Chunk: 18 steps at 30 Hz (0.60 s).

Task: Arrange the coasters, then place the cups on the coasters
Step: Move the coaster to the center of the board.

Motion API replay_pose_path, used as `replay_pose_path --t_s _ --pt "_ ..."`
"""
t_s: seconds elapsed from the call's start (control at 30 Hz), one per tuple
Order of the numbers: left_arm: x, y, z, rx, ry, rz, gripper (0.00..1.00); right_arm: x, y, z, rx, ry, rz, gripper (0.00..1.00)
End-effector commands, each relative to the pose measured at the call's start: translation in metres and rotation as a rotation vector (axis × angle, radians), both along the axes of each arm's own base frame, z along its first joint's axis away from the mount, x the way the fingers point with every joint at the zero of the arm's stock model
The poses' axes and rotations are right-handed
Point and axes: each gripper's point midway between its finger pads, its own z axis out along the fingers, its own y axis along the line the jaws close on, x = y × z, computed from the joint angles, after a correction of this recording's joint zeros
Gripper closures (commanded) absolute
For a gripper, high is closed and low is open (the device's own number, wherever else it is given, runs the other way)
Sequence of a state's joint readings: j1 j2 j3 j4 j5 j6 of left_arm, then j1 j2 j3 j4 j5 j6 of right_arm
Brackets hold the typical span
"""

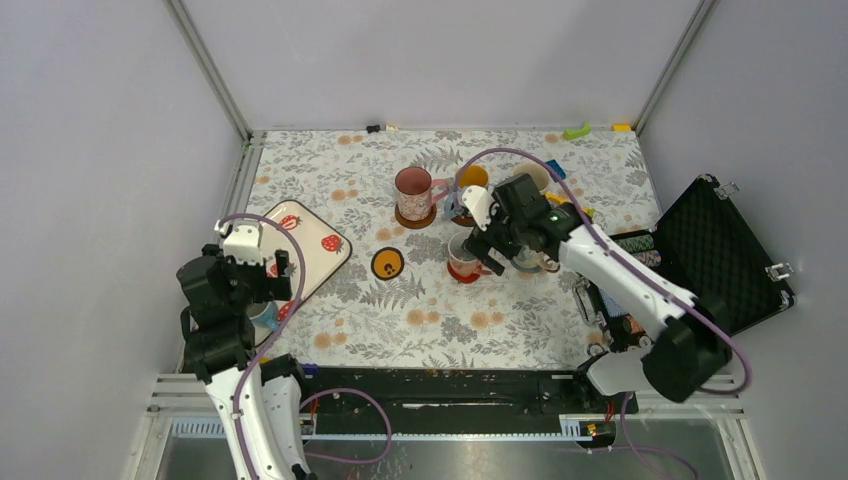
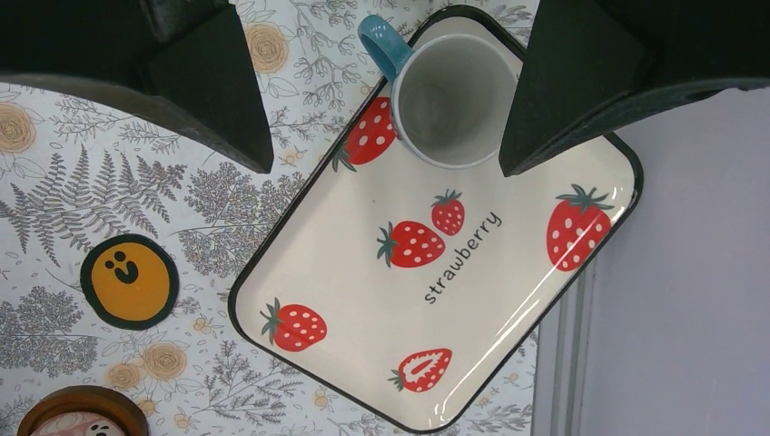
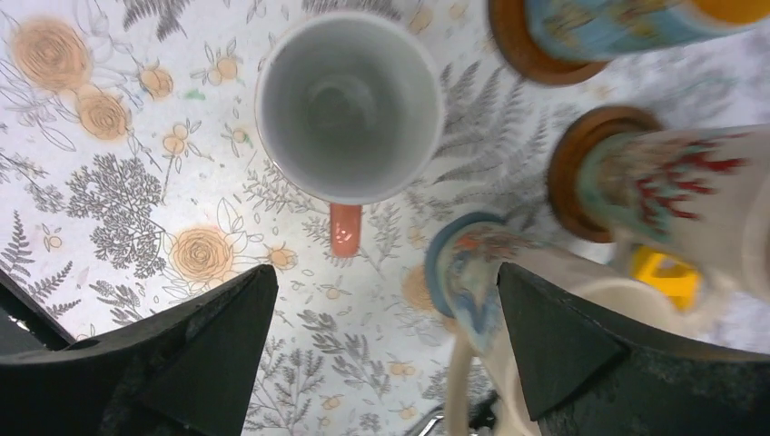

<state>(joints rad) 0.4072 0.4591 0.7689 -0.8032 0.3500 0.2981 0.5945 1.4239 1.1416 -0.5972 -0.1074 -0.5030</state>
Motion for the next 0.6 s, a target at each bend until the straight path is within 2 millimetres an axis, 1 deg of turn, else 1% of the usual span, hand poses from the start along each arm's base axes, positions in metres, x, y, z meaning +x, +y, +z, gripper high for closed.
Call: replay_pose_path --t_s 0.0,0.07,0.13,0.17,0.23,0.27,0.33,0.37,0.4,0.43,0.47,0.57 --pt "0.008 -0.001 0.036 0.051 -0.067 -0.048 0.01 0.003 -0.005 0.083 0.074 -0.207 0.042 0.00" --pt "0.009 -0.001 0.037 0.041 -0.051 -0.054 0.01 -0.004 0.004 0.109 0.152 -0.267 0.081 0.00" --pt "0.011 0.001 0.031 0.035 -0.027 -0.051 0.01 -0.012 0.020 0.127 0.197 -0.315 0.141 0.00" --pt "0.013 0.003 0.027 0.037 -0.017 -0.044 0.01 -0.015 0.029 0.132 0.201 -0.330 0.173 0.00" --pt "0.019 0.012 0.016 0.044 0.004 -0.011 0.01 -0.024 0.059 0.131 0.189 -0.325 0.253 0.00" --pt "0.021 0.016 0.011 0.042 0.017 0.004 0.01 -0.026 0.074 0.129 0.183 -0.315 0.284 0.00" --pt "0.023 0.021 0.000 0.033 0.055 0.030 0.01 -0.028 0.105 0.117 0.170 -0.271 0.332 0.00" --pt "0.022 0.024 -0.004 0.032 0.068 0.043 0.01 -0.027 0.123 0.117 0.183 -0.256 0.354 0.00" --pt "0.021 0.026 -0.007 0.036 0.077 0.061 0.01 -0.027 0.138 0.102 0.169 -0.211 0.370 0.00" --pt "0.020 0.029 -0.011 0.039 0.079 0.078 0.01 -0.023 0.155 0.101 0.174 -0.200 0.375 0.00" --pt "0.020 0.030 -0.012 0.034 0.072 0.097 0.01 -0.016 0.171 0.091 0.162 -0.175 0.372 0.00" --pt "0.019 0.029 -0.012 0.019 0.034 0.111 0.01 0.001 0.212 0.054 0.118 -0.069 0.333 0.00"
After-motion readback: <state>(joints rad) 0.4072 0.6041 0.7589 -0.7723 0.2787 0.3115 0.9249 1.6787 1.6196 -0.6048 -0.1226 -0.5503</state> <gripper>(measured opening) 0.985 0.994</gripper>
